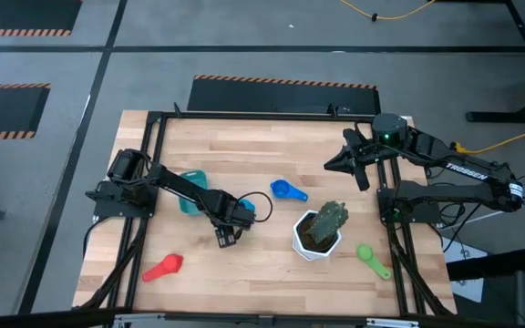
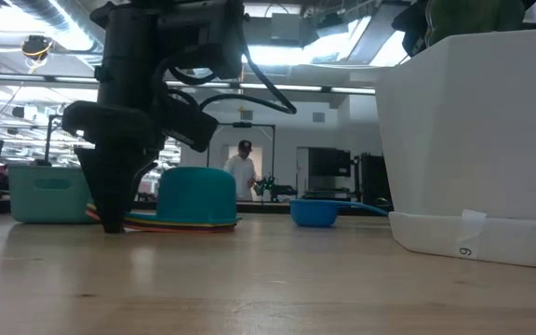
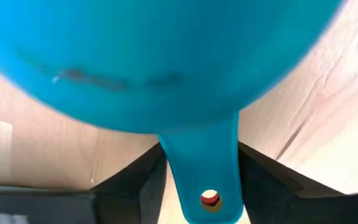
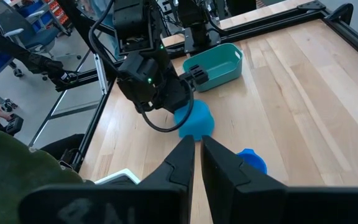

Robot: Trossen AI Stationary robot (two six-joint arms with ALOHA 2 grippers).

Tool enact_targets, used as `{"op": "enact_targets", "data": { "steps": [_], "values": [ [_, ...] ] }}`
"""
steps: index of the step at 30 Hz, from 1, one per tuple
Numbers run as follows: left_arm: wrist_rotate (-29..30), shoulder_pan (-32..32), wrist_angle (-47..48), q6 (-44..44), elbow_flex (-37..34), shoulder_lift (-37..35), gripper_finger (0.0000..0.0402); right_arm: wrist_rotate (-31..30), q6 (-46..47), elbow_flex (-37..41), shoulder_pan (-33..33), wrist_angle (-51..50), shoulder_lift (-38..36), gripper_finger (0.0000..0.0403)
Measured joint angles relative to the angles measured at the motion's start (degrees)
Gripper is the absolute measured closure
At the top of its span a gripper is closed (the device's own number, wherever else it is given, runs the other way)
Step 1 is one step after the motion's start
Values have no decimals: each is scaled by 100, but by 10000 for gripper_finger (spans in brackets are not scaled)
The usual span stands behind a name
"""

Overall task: Nest measuring cups in basket
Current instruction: Stack the blue measuring cup on top of the orange measuring cup

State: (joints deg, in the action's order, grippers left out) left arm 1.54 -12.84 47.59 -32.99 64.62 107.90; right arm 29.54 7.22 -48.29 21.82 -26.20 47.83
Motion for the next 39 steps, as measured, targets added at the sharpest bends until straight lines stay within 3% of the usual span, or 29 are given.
{"op": "enact_targets", "data": {
  "steps": [6, 13, 28, 39],
  "values": [
    [2, -2, 0, 0, 0, 0, 263, 0, 1, 0, -1, 1, 0, 370],
    [5, 0, 25, 2, 36, 1, 264, -1, 0, 0, -2, 2, 0, 370],
    [-275, 104, 99, 388, 1158, 33, 266, 0, -22, 0, -2, 2, 0, 370],
    [-266, 316, 1102, 834, 1952, 22, 266, -2, -332, 0, 2, 2, 0, 370]
  ]
}}
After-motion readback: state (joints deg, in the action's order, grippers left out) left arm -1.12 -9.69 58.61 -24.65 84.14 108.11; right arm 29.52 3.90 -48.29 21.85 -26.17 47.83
